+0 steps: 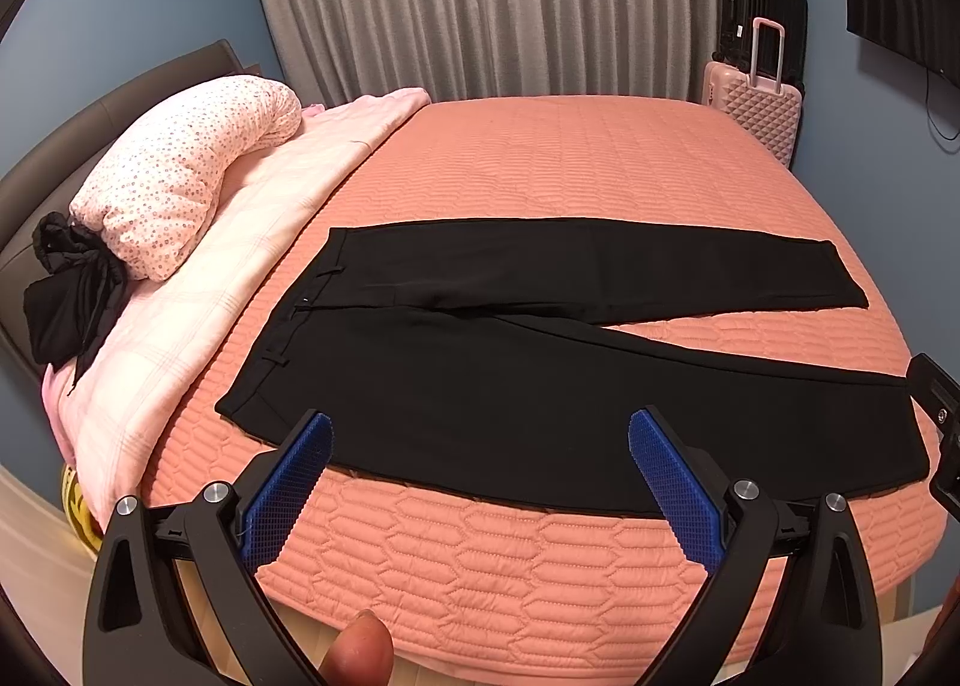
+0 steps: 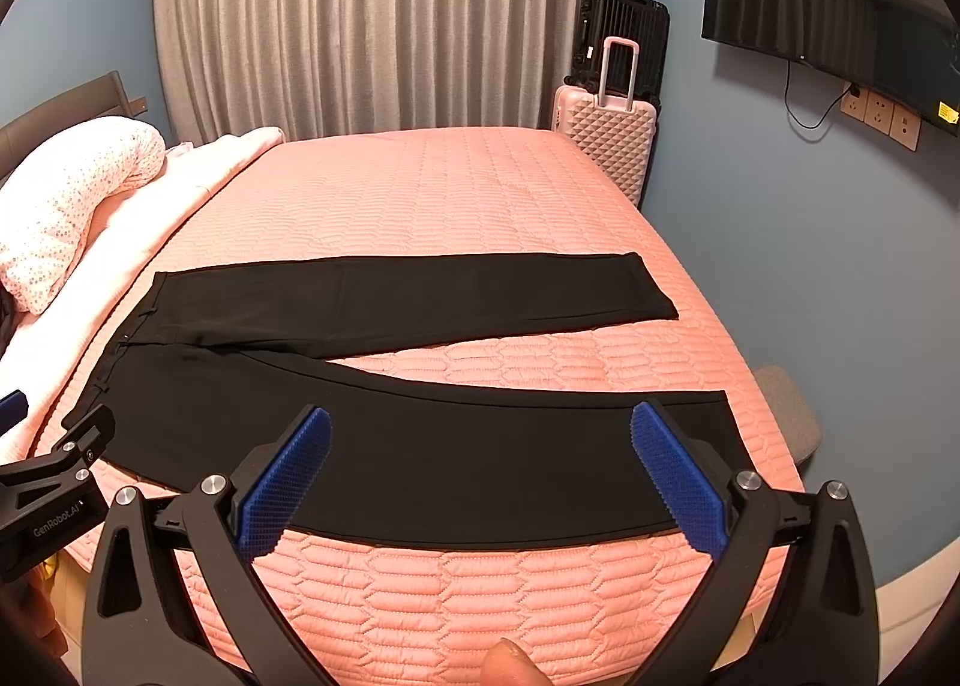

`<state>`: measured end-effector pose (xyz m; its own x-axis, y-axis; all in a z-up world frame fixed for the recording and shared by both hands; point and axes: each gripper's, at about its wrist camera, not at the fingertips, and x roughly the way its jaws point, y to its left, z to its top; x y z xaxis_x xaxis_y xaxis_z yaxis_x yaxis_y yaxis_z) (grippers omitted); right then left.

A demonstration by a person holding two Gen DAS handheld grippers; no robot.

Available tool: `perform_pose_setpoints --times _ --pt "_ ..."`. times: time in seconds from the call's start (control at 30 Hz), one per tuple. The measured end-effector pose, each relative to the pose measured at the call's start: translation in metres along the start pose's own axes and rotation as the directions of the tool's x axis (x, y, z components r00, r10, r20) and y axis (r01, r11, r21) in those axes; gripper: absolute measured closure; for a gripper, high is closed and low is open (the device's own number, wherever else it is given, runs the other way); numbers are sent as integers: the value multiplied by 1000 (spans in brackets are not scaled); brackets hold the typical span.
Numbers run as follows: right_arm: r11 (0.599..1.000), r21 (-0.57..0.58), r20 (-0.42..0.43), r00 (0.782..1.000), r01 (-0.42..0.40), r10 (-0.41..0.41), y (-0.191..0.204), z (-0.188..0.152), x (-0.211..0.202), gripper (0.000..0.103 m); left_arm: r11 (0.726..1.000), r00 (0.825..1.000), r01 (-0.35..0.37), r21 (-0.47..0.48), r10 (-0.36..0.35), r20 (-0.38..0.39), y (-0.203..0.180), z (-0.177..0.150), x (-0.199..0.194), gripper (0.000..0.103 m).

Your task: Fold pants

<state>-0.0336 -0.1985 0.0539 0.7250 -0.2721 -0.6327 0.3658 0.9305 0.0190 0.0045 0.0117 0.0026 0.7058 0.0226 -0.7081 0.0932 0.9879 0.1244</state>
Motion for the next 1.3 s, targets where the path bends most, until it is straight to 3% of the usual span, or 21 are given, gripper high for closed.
perform_pose_setpoints --times 0.43,0.6,0.73,0.8,0.97,1.07,1.2,1.3 --pt "1000 -19 1 1000 -15 15 -7 1 10 5 1000 1000 7 25 -7 -18 -3 1 11 5" --pt "998 -11 16 998 -60 60 -52 15 46 5 999 999 10 54 -8 -42 -2 -3 29 5" --pt "994 7 -13 994 -111 111 -132 49 124 5 998 996 65 -2 -65 -63 4 1 52 5" --pt "986 76 -48 987 -149 153 -188 75 185 5 997 996 71 -10 -71 -55 3 5 62 5" --pt "957 207 -117 966 -202 229 -282 115 312 5 995 995 98 -30 -99 -31 -12 15 100 5" --pt "973 136 -146 968 -187 206 -302 133 377 5 988 989 138 -66 -141 -37 -24 21 130 6" --pt "976 25 -192 957 -215 215 -300 149 442 5 971 977 201 -132 -208 -42 -36 29 171 7" --pt "966 5 -239 938 -259 253 -301 158 485 15 943 957 266 -200 -283 -59 -42 33 202 7"
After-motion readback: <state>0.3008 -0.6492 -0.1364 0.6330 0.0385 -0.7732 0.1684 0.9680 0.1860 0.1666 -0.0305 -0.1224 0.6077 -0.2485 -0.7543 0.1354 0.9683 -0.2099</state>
